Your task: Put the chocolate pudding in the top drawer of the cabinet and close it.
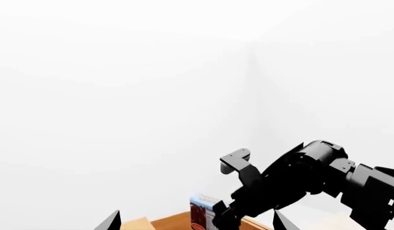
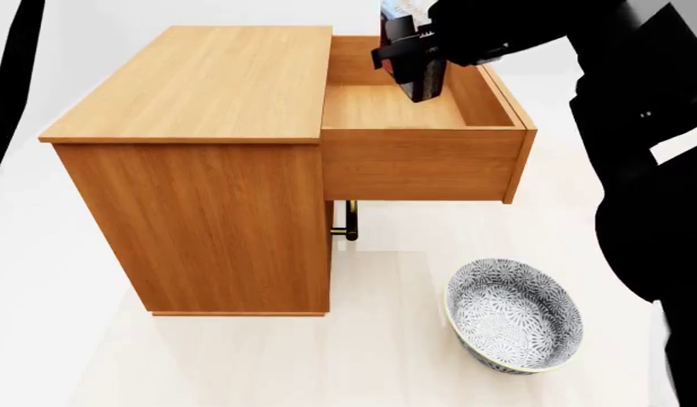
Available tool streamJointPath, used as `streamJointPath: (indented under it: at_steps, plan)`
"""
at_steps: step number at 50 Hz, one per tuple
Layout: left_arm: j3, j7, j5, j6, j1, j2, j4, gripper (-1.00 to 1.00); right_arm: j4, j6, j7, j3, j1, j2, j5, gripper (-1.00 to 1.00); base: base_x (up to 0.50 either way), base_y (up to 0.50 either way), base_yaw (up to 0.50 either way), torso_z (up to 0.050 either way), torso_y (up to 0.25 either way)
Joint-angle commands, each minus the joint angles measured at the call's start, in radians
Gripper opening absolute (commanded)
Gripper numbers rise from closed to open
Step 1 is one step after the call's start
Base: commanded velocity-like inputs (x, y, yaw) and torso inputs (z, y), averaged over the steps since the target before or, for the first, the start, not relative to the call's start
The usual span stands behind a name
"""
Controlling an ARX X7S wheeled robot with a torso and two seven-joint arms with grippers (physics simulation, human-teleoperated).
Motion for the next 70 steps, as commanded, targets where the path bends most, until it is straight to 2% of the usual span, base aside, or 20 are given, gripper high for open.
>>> streamJointPath:
  at_steps: [1,10,14,20,31,38,55,70]
  plan:
    - [-0.029,0.001,-0.005,-0.002,0.026,-0.003,0.003,1.00,0.000,0.072,0.071,-0.080,0.024,0.000,0.152,-1.00,0.00,0.00,0.00,0.000,0.000]
    - [-0.053,-0.004,-0.015,-0.001,0.049,-0.006,0.007,1.00,0.000,0.125,0.107,0.036,0.021,0.000,0.054,-1.00,0.00,0.00,0.00,0.000,0.000]
    - [-0.043,-0.011,-0.024,0.008,0.036,-0.013,0.008,1.00,0.000,0.135,0.116,0.058,0.028,0.000,0.038,-1.00,0.00,0.00,0.00,0.000,0.000]
    - [-0.014,-0.021,-0.033,0.021,0.006,-0.022,0.008,1.00,0.000,0.153,0.127,0.161,0.050,0.000,-0.040,-1.00,0.00,0.00,0.00,0.000,0.000]
    - [-0.019,-0.010,-0.020,0.008,0.010,-0.018,0.001,1.00,0.000,0.144,0.117,0.248,0.073,0.000,-0.124,-1.00,0.00,0.00,0.00,0.000,0.000]
    - [0.021,-0.015,-0.027,0.013,-0.039,-0.031,-0.002,1.00,0.000,0.130,0.115,0.274,0.086,0.000,-0.151,-1.00,0.00,0.00,0.00,0.000,0.000]
    - [0.040,0.006,-0.005,-0.009,-0.074,-0.031,-0.014,1.00,0.000,0.112,0.118,0.263,0.134,0.000,-0.130,-1.00,0.00,0.00,0.00,0.000,-0.018]
    - [0.166,-0.022,-0.041,-0.003,-0.233,-0.044,-0.021,1.00,0.000,0.083,0.121,0.124,0.130,0.000,-0.007,-1.00,0.00,0.00,0.00,0.000,-0.077]
